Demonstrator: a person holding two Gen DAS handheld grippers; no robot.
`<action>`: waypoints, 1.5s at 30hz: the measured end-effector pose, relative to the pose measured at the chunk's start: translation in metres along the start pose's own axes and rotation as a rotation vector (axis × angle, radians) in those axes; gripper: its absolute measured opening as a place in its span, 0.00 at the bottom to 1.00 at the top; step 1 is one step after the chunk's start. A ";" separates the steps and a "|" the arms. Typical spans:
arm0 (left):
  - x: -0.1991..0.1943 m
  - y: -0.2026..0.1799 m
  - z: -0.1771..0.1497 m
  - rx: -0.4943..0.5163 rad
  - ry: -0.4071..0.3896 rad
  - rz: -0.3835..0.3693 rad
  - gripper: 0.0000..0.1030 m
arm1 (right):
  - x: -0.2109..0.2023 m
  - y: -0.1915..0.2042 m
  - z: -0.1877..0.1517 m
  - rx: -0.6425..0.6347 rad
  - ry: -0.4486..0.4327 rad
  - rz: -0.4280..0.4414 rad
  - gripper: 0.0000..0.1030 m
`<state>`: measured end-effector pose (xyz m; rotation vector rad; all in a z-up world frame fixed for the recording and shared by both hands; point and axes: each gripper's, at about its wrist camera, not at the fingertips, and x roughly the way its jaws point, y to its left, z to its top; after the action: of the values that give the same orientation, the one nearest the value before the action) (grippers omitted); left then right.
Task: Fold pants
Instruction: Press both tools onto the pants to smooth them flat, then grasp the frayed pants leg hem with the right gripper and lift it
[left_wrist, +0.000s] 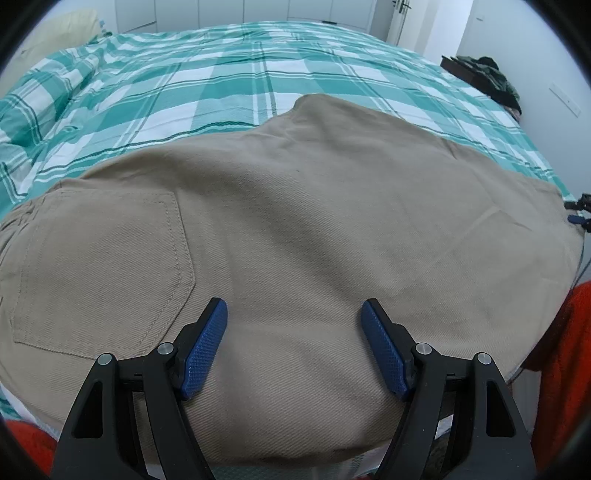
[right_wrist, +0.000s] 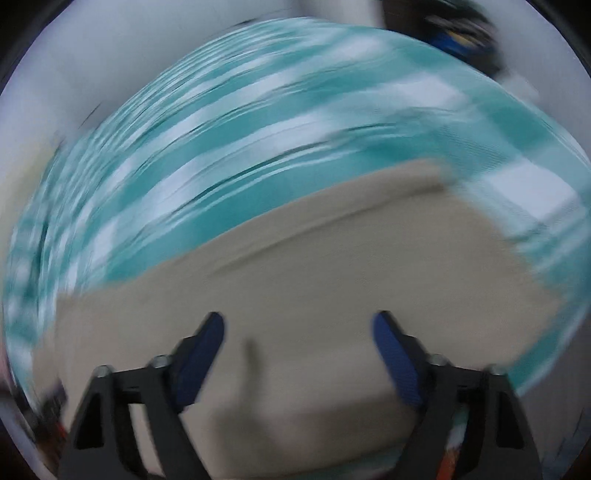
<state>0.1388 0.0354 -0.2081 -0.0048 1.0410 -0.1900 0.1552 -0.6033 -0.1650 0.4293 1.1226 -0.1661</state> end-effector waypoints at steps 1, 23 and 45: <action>0.000 0.000 0.000 0.000 0.000 0.000 0.74 | -0.005 -0.027 0.010 0.063 0.003 -0.030 0.44; 0.000 0.000 0.000 0.002 -0.012 0.010 0.75 | -0.039 -0.094 -0.032 0.425 -0.098 0.285 0.50; -0.010 -0.001 -0.002 -0.029 -0.017 0.006 0.75 | -0.036 -0.100 -0.035 0.305 -0.138 0.242 0.31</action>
<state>0.1322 0.0357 -0.2007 -0.0299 1.0269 -0.1689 0.0766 -0.6826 -0.1700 0.8089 0.9032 -0.1515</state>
